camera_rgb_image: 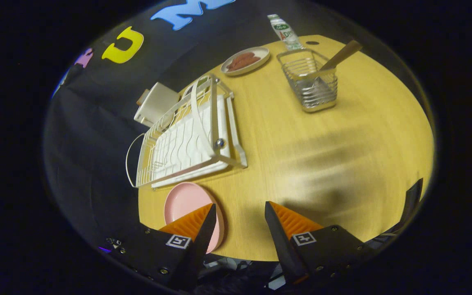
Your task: Take the plate from the dish rack, then take the spoon from the basket and place it into the plate.
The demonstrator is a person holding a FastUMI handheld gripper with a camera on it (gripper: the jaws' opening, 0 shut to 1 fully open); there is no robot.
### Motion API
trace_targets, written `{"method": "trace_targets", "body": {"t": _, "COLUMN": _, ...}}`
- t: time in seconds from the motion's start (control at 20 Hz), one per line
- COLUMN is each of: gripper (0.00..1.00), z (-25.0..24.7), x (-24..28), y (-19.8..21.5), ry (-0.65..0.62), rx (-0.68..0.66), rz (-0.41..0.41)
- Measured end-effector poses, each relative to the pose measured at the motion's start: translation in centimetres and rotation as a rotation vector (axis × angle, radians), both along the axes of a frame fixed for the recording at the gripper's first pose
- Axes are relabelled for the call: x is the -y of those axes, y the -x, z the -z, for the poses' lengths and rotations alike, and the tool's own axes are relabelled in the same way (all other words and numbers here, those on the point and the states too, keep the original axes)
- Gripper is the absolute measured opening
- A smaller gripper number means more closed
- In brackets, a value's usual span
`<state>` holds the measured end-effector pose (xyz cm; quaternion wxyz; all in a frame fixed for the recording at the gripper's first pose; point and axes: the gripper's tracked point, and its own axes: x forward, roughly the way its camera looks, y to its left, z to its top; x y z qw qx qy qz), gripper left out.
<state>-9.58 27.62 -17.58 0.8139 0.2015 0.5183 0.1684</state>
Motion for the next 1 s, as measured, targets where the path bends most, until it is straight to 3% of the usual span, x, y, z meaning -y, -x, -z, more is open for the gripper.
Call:
{"method": "trace_targets", "body": {"t": 0.2, "gripper": 0.75, "z": -3.1, "x": 5.8, "y": -5.5, "ry": 0.056, "rx": 0.151, "rz": 0.222}}
{"method": "trace_targets", "body": {"t": 0.4, "gripper": 0.75, "z": -4.9, "x": 9.7, "y": -9.3, "ry": 0.086, "rx": 0.225, "rz": 0.369}}
{"method": "trace_targets", "body": {"t": 0.6, "gripper": 0.75, "z": -4.7, "x": 12.0, "y": -11.6, "ry": 0.116, "rx": 0.229, "rz": 0.468}}
{"method": "trace_targets", "body": {"t": 0.75, "gripper": 0.66, "z": -4.2, "x": 12.5, "y": -13.1, "ry": 0.123, "rx": 0.222, "rz": 0.504}}
{"method": "trace_targets", "body": {"t": 0.95, "gripper": 0.65, "z": -3.5, "x": 13.2, "y": -15.2, "ry": 0.113, "rx": 0.207, "rz": 0.556}}
{"method": "trace_targets", "body": {"t": 1.0, "gripper": 0.56, "z": -3.2, "x": 13.6, "y": -15.5, "ry": 0.110, "rx": 0.199, "rz": 0.568}}
